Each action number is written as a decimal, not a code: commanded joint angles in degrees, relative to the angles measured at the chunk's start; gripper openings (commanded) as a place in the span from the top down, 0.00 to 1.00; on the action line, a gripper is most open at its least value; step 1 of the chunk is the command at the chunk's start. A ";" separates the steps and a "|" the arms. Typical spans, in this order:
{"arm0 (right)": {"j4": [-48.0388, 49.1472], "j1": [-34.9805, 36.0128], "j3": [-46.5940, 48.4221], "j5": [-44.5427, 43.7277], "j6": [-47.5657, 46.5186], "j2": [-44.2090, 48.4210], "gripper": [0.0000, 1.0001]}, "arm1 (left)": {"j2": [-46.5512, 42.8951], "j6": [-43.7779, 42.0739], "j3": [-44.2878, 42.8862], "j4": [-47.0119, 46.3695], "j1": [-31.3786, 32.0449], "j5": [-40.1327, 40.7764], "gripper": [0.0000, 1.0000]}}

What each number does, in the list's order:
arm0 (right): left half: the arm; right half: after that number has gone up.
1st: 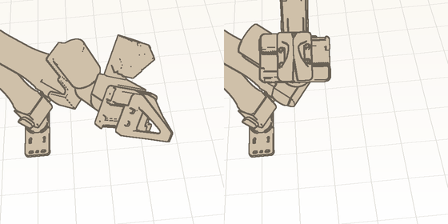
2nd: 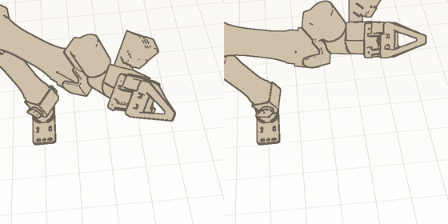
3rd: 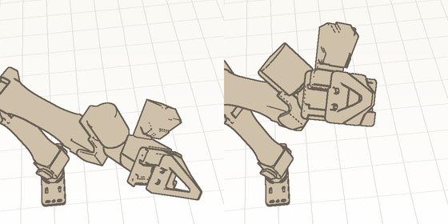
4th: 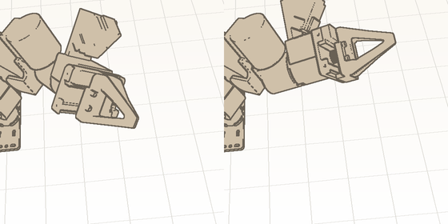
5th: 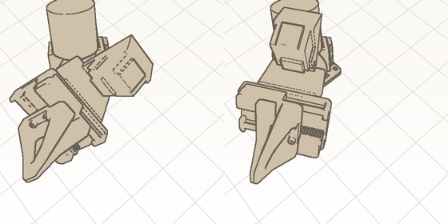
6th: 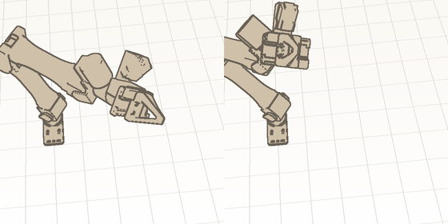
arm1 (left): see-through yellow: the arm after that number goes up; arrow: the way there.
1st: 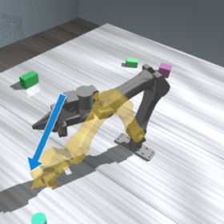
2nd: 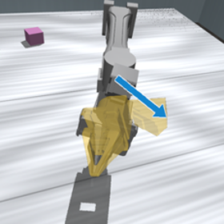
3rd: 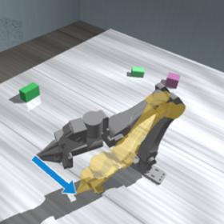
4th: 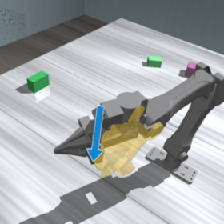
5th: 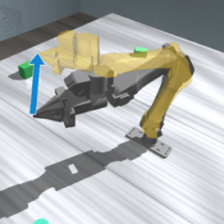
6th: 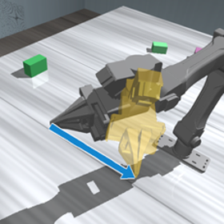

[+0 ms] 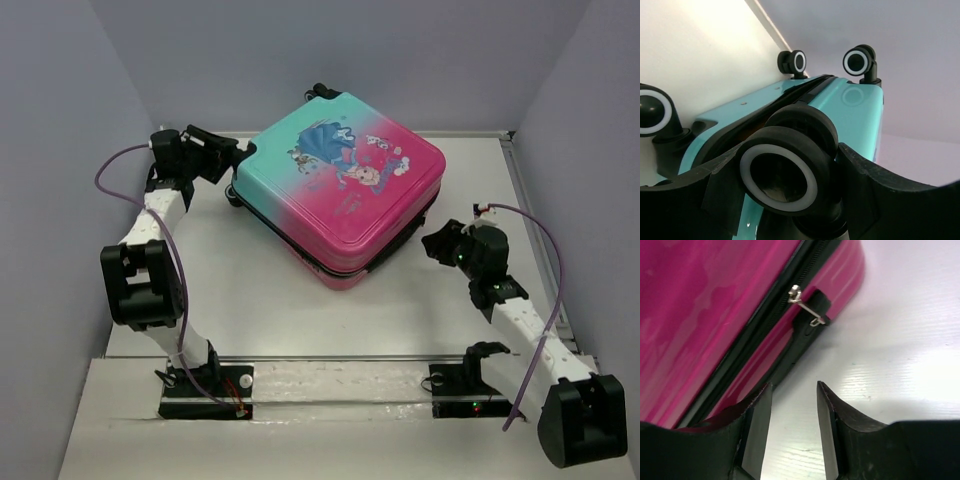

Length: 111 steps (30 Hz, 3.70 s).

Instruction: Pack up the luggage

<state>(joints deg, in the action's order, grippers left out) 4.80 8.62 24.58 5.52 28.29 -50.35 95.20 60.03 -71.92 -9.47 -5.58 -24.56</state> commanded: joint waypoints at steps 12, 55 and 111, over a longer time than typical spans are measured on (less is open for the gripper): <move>13.56 -0.54 6.61 -3.94 -14.13 -15.91 0.55 | 0.34 -8.34 -5.15 -6.09 -1.36 0.38 0.01; 10.42 1.75 6.71 8.11 -12.65 -17.42 0.93 | -20.59 -20.30 41.26 -31.04 51.46 30.97 0.94; 5.84 59.32 13.21 -35.05 6.25 -25.50 0.93 | 3.49 -15.58 -5.51 0.26 7.34 0.83 0.01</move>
<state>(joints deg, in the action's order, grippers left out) 8.16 66.81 36.71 -33.63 34.70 -76.09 97.34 41.41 -74.67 -8.16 1.39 -19.16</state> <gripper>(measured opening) 0.076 0.990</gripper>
